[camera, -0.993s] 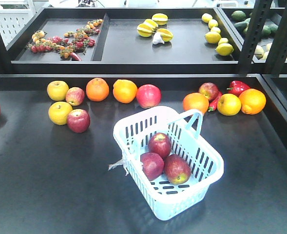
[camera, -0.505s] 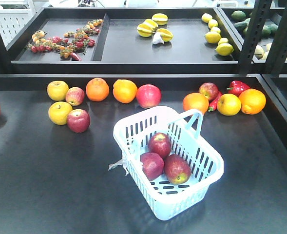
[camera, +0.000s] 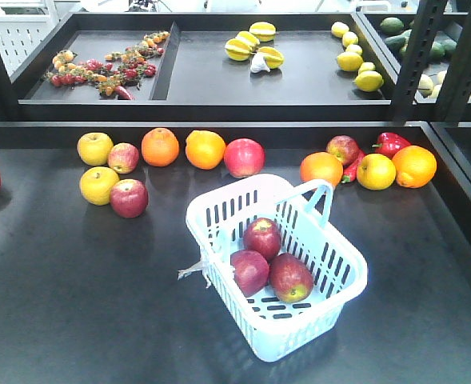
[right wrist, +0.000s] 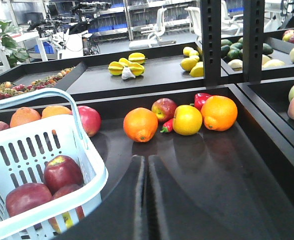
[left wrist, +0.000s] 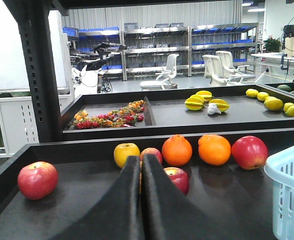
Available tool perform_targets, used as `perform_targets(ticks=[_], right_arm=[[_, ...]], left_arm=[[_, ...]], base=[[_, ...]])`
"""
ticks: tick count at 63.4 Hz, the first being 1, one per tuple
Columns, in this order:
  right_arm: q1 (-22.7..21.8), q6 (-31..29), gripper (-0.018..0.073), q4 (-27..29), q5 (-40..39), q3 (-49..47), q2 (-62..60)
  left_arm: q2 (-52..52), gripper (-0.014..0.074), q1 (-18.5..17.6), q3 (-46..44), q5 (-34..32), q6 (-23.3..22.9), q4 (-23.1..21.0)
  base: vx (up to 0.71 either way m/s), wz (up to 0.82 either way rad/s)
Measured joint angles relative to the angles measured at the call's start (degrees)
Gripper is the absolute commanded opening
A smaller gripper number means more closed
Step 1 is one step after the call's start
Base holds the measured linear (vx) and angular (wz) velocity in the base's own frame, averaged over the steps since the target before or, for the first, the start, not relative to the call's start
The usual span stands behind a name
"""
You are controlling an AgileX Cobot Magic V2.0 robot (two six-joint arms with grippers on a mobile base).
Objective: Pick three apples into basket with both arms
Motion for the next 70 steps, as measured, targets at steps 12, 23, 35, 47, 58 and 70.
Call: perform_targets(ticks=[12, 23, 35, 47, 58, 70], right_arm=[[0.0, 0.0, -0.0004, -1.3, -0.2, 0.0, 0.0], [0.0, 0.0, -0.0004, -4.1, -1.6, 0.0, 0.0], [0.0, 0.0, -0.0004, -4.5, -2.1, 0.0, 0.0], [0.0, 0.0, -0.0004, -4.5, -2.1, 0.0, 0.0], [0.0, 0.0, -0.0004, -4.5, -2.1, 0.0, 0.0], [0.0, 0.0, -0.0004, -4.5, -2.1, 0.0, 0.0]], left_arm=[[0.0, -0.0006, 0.0, 0.0, 0.0, 0.0, 0.0], [0.0, -0.0006, 0.0, 0.0, 0.0, 0.0, 0.0], [0.0, -0.0006, 0.0, 0.0, 0.0, 0.0, 0.0], [0.0, -0.0006, 0.0, 0.0, 0.0, 0.0, 0.0], [0.0, -0.0006, 0.0, 0.0, 0.0, 0.0, 0.0], [0.0, -0.0006, 0.0, 0.0, 0.0, 0.0, 0.0]], base=[[0.00, 0.00], [0.00, 0.00], [0.00, 0.00], [0.00, 0.00], [0.00, 0.00], [0.00, 0.00]])
